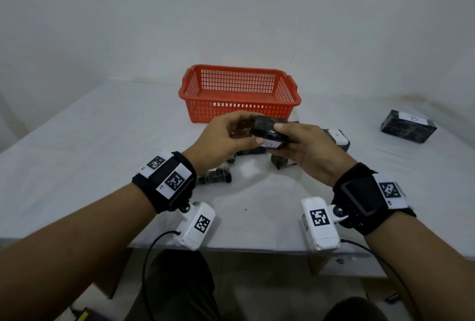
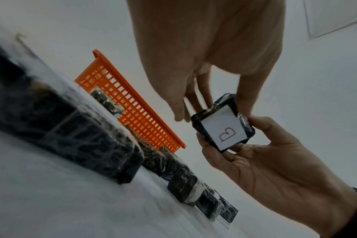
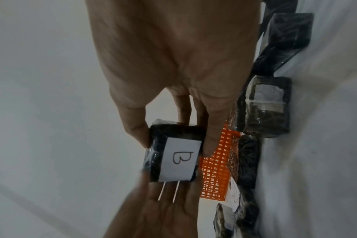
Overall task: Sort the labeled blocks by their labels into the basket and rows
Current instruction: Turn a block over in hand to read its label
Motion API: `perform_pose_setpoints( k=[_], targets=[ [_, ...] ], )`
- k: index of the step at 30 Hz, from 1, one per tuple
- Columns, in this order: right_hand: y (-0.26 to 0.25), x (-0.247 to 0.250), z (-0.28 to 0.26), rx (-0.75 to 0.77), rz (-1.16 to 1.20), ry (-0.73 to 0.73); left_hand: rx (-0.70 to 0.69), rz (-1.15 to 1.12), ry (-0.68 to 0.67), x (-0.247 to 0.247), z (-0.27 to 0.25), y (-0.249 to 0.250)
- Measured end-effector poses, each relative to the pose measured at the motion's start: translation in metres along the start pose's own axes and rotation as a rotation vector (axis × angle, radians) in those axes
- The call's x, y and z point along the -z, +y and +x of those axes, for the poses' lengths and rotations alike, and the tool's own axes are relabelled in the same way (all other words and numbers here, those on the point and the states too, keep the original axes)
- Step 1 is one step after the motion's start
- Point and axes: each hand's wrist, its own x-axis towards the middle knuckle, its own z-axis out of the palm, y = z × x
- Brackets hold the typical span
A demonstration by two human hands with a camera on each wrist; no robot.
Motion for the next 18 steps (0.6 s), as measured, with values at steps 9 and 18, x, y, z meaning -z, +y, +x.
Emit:
perform_pose_setpoints(
  k=[9, 18],
  targets=[
    [0.0023, 0.0004, 0.0006, 0.068, -0.074, -0.016, 0.147, -0.05, 0.038, -0.0042, 0.0035, 0.0027],
    [0.0002, 0.0, 0.0006, 0.057, -0.052, -0.068, 0.188, -0.161, 0.016, -0.0005, 0.0048, 0.0025]
  ],
)
